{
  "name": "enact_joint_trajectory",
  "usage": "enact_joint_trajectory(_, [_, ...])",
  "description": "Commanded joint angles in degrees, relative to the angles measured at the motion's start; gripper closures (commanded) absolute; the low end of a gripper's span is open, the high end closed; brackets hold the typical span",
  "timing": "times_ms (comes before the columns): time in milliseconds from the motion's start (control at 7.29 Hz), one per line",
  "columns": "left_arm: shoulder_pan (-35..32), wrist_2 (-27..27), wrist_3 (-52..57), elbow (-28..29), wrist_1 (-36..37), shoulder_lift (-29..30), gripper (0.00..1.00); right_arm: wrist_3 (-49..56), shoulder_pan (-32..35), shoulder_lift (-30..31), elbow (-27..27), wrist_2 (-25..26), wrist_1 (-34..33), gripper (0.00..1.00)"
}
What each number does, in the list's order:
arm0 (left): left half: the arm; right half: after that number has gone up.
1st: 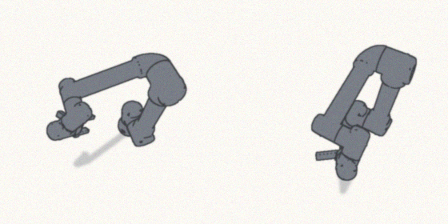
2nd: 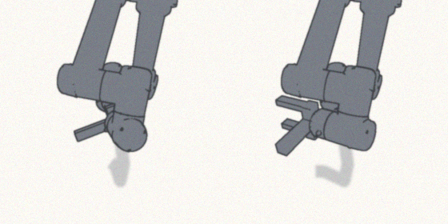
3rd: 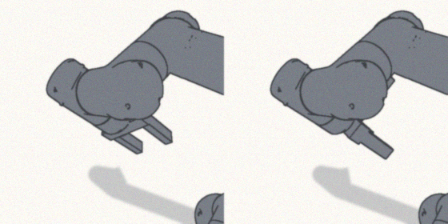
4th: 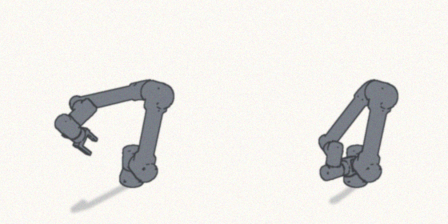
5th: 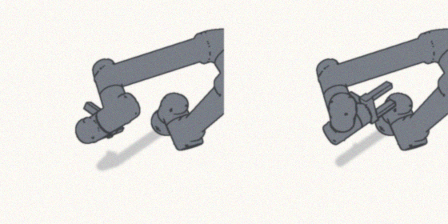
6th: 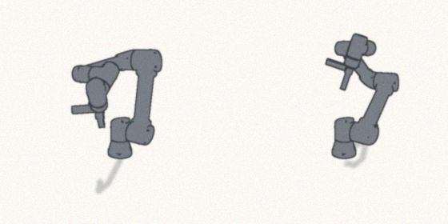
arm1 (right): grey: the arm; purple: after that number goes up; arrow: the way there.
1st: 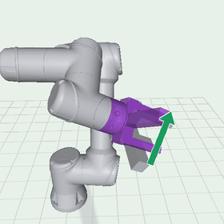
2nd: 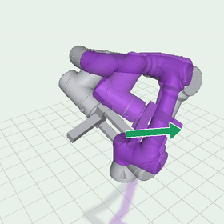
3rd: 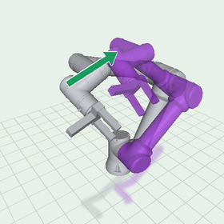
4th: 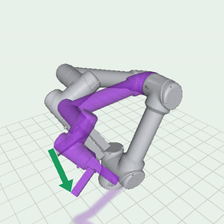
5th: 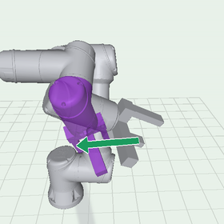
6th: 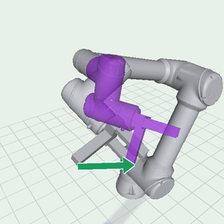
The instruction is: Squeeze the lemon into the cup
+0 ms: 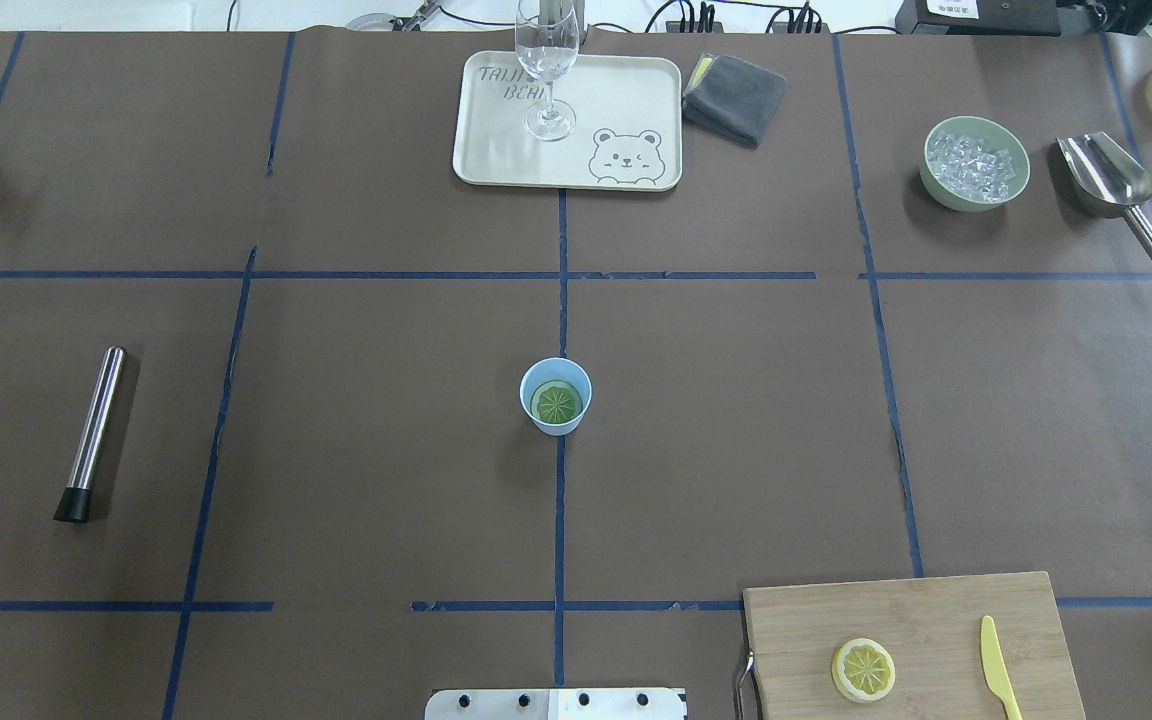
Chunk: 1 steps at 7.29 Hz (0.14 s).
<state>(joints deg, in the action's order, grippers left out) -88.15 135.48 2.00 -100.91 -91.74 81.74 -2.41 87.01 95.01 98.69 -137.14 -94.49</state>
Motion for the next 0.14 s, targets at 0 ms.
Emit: enact_joint_trajectory(0, [0.00, -0.04, -0.07, -0.51, 0.07, 0.00, 0.00, 0.03, 0.00, 0.00, 0.01, 0.03, 0.01, 0.00])
